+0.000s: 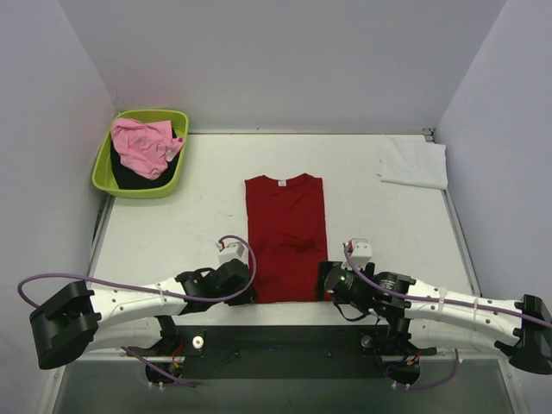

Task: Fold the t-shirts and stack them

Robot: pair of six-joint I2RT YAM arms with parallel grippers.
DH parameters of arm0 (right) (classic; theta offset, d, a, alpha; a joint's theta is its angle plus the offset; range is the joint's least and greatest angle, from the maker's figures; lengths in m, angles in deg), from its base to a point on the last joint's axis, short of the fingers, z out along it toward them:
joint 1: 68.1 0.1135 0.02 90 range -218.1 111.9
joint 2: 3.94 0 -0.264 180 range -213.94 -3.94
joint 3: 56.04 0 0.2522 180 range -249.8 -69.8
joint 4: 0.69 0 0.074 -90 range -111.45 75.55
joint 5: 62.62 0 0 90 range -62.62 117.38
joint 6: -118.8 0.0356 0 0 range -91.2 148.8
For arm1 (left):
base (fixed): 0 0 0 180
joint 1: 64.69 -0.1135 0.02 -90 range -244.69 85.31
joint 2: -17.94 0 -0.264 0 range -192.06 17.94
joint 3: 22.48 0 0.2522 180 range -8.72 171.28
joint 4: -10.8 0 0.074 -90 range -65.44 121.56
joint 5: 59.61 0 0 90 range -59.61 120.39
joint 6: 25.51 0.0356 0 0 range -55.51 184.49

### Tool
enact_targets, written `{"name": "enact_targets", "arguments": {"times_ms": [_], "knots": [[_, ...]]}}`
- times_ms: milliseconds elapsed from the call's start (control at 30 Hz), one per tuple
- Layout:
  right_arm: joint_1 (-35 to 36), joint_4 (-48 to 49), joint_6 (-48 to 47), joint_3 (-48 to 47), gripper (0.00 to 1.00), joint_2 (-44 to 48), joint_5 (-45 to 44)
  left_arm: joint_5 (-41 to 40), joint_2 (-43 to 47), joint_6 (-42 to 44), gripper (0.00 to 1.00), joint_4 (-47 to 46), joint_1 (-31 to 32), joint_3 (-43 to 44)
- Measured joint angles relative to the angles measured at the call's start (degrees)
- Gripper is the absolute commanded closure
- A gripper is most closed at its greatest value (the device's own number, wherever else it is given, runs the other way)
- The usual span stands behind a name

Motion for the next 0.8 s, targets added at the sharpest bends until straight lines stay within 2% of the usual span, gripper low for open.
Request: {"name": "enact_targets", "arguments": {"times_ms": [67, 100, 133, 533, 633, 667, 767, 800], "knots": [[0.00, 0.31, 0.15, 0.44, 0.00, 0.37, 0.02, -0.04, -0.39, -0.24, 0.78, 0.09, 0.02, 0.02], [0.00, 0.39, 0.17, 0.66, 0.00, 0.50, 0.04, -0.02, -0.66, -0.39, 0.94, 0.13, 0.02, 0.04], [0.00, 0.55, 0.17, 0.85, 0.00, 0.63, 0.07, -0.04, -1.05, -0.57, 1.00, 0.11, 0.02, 0.07], [0.02, 3.04, 1.51, 3.37, 0.03, -0.85, 1.64, 0.20, -3.23, -1.49, 1.00, -0.70, 0.28, 1.05], [0.02, 4.59, 2.16, 3.72, 0.11, -3.65, 2.34, 0.20, -3.23, -1.49, 1.00, -0.70, 0.28, 1.05], [0.02, 5.14, 2.38, 3.98, 0.17, -4.42, 2.54, 0.20, -3.21, -1.51, 1.00, -0.70, 0.28, 1.05], [0.00, 6.05, 3.15, 4.83, 0.27, -5.62, 2.73, 0.20, -3.15, -1.57, 1.00, -0.68, 0.28, 1.05], [-0.02, 6.34, 3.32, 5.07, 0.28, -5.81, 2.73, 0.20, -3.10, -1.60, 1.00, -0.68, 0.28, 1.05]]}}
